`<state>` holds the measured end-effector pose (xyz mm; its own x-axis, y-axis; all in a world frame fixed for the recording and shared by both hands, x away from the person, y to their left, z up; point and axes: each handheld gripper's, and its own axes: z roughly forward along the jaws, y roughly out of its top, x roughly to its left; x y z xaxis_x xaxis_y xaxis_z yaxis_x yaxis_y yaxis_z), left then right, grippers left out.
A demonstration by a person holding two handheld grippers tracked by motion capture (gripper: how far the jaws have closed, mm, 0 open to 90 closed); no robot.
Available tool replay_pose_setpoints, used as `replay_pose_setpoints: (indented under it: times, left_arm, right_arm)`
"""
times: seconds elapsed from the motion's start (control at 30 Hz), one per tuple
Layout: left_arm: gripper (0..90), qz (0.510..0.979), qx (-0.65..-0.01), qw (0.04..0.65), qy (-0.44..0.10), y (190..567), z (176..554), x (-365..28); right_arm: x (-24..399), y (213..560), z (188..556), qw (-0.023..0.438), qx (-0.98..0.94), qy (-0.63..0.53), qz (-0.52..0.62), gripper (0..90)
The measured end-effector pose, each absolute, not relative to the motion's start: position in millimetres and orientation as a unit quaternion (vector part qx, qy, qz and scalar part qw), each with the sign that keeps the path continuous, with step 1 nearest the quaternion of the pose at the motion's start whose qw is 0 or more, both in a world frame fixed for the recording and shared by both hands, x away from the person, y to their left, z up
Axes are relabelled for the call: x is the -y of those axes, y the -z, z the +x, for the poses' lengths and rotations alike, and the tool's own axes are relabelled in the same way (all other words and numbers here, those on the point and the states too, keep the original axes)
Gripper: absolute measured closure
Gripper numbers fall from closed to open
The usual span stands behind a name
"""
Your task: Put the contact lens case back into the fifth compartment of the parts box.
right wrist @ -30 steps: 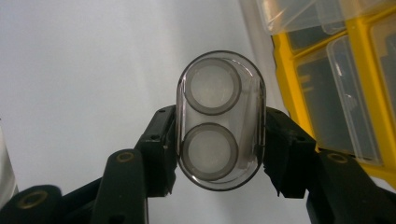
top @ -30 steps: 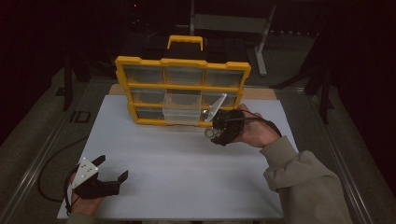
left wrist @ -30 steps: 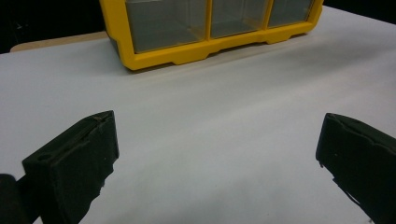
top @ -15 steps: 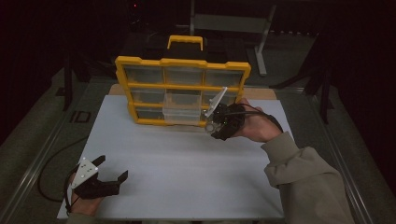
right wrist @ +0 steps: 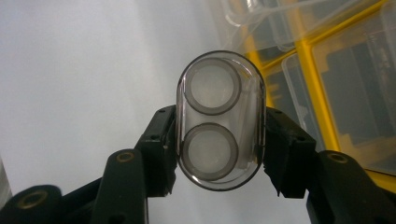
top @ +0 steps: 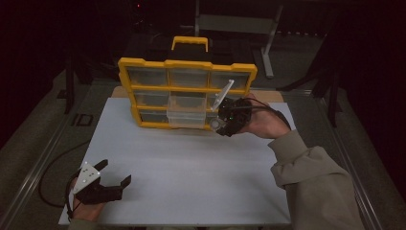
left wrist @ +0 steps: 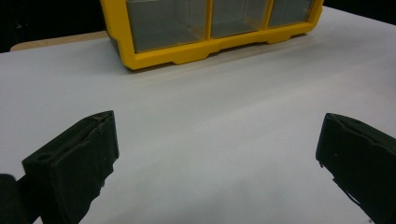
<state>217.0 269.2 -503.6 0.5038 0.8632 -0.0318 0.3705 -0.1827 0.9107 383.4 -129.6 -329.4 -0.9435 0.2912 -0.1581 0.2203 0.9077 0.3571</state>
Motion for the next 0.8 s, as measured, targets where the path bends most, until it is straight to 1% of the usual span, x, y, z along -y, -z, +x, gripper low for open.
replay_pose_setpoints:
  times: [0.53,0.8]
  left_arm:
    - [0.1,0.724,-0.427,0.477,-0.258,503.6,216.9,-269.5]
    - [0.1,0.725,-0.425,0.477,-0.258,503.7,217.4,-269.0]
  right_arm:
    - [124.4,314.5,398.5,0.107,-0.968,-0.178,0.142,49.1]
    - [119.7,302.9,402.6,0.117,-0.964,-0.186,0.151,49.1]
